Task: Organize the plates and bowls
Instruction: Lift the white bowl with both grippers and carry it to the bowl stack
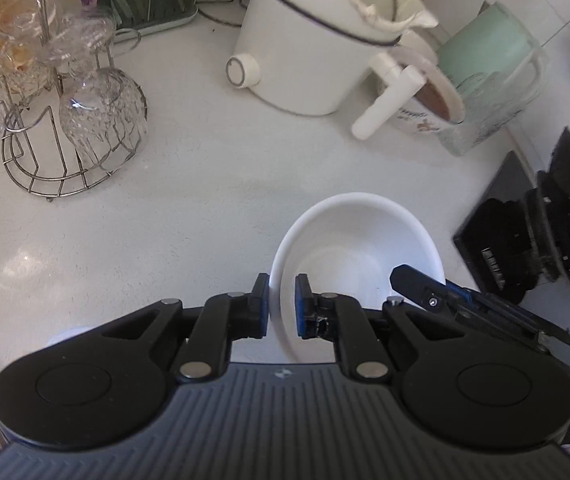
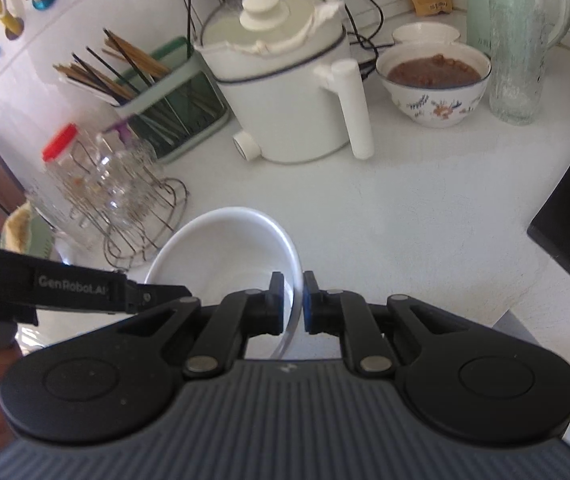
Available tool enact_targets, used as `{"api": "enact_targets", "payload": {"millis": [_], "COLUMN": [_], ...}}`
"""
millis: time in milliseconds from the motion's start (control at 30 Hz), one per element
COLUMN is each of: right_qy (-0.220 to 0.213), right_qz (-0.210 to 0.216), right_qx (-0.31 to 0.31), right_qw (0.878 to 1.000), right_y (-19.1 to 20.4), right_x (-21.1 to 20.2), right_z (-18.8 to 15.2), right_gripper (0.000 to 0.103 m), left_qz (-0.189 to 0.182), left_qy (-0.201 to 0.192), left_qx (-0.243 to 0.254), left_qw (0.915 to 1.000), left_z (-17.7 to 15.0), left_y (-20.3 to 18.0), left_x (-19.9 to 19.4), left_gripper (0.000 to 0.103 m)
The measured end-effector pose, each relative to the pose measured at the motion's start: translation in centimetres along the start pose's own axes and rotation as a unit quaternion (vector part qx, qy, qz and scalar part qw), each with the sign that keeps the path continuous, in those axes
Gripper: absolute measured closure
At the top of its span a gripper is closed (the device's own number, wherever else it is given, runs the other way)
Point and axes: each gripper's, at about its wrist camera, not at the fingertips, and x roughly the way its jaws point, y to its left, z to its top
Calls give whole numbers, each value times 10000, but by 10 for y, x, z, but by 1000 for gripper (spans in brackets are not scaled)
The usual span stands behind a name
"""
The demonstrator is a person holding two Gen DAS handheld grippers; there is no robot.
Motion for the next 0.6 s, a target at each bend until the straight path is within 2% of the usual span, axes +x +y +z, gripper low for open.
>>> {"api": "enact_targets", "payload": {"millis": [167, 400, 600], "right_qy": [51, -4, 15], "right_qz": [67, 201, 290], "right_qx": [50, 119, 105], "right_qw": [10000, 9997, 9995], "right_y": [6, 16, 27], "right_x": [-18, -41, -48], "right_z": [3, 2, -2], "right_gripper": [91, 90, 90], "left_qz": [-96, -356, -299], "left_qy": [-103, -66, -110], "left_qx": [-39, -521, -481], "left_qw": [9999, 9980, 9983], "left_z": [-3, -15, -24], "left_y": [-2, 7, 14], "left_x": [-24, -49, -69], "left_gripper": [90, 90, 90]}}
